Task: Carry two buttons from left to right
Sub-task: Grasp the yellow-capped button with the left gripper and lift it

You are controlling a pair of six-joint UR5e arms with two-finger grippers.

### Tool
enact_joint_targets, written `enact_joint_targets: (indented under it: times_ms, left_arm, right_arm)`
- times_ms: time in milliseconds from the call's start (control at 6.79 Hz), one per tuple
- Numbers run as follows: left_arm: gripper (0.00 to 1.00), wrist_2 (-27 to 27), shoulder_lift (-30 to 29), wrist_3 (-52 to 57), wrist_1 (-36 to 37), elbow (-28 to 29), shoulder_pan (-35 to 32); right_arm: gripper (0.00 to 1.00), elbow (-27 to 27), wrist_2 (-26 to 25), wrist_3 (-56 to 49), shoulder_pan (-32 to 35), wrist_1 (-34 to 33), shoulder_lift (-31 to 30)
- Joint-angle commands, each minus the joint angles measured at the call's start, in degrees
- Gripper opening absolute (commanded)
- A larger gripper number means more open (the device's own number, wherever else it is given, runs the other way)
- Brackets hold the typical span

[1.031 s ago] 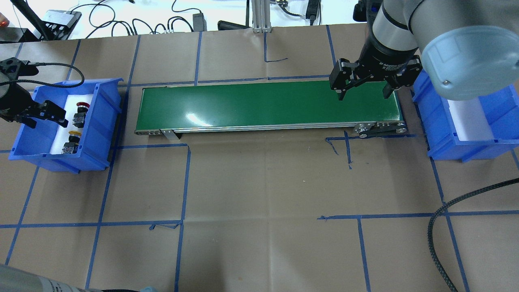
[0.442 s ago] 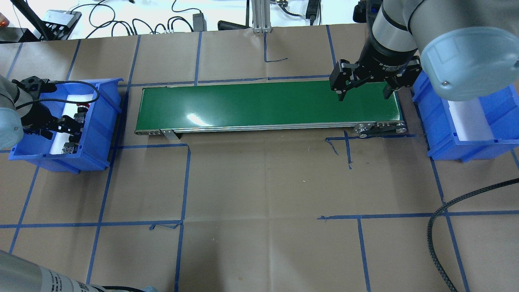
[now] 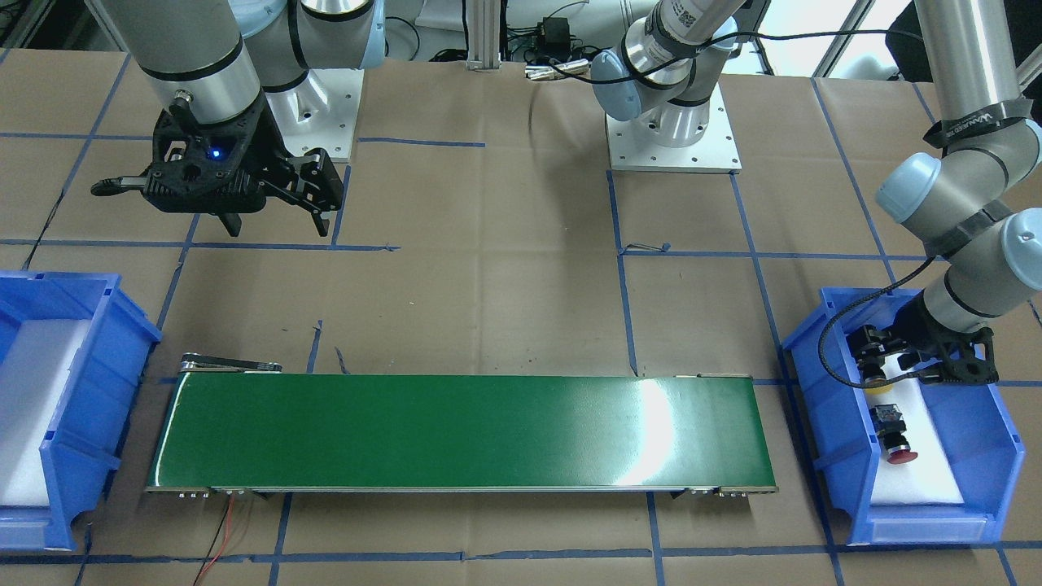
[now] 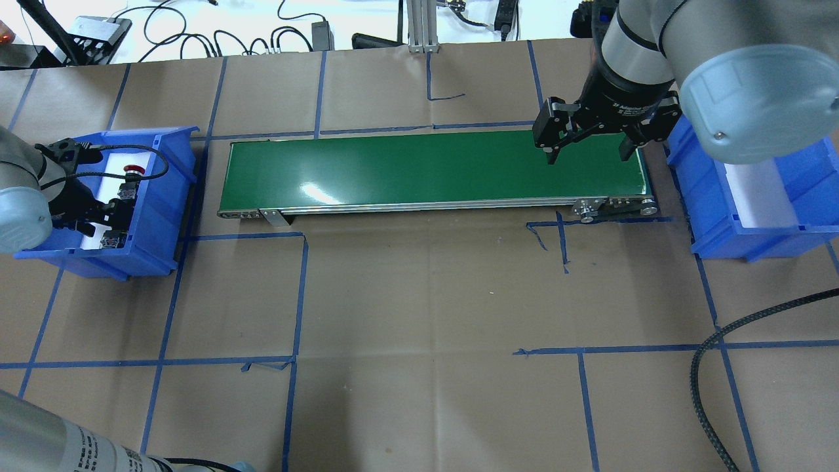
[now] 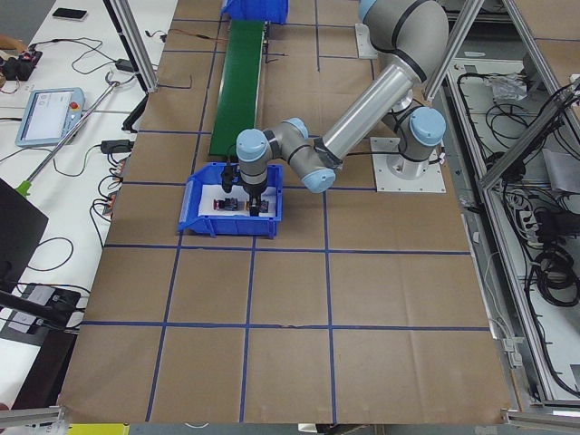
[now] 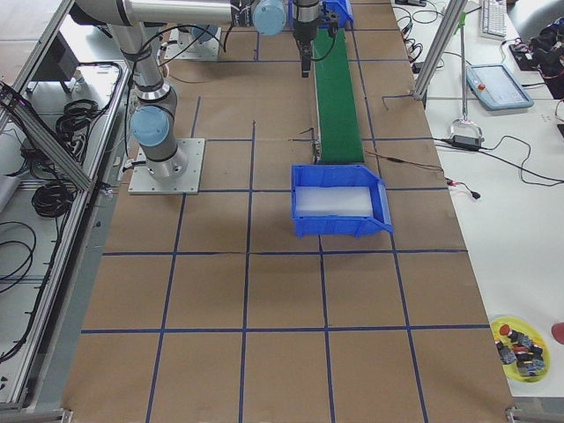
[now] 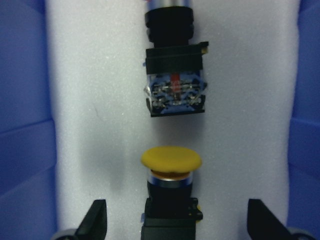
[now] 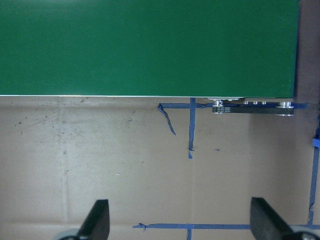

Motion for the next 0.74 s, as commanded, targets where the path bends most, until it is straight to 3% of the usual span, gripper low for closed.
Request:
enact_joint_targets:
  times_ms: [0,295,589]
  left_arm:
    - [0.94,-0.2,-0.2,0.3,0.4,-0.4,1.0]
    - [0.69,-0.2,0.5,0.3,0.3,-0.3,0.6]
    - [0.38,-0.2,0.5,0.1,0.2,-0.1,0.2]
  right_arm:
    - [1.0,0.2,0.1,0.0,0.0,0.0,0.0]
    - [1.0,0.2,0.1,0.0,-0.1,0.0,0.0]
    - [1.0,0.2,0.1,0.0,-0.1,0.0,0.0]
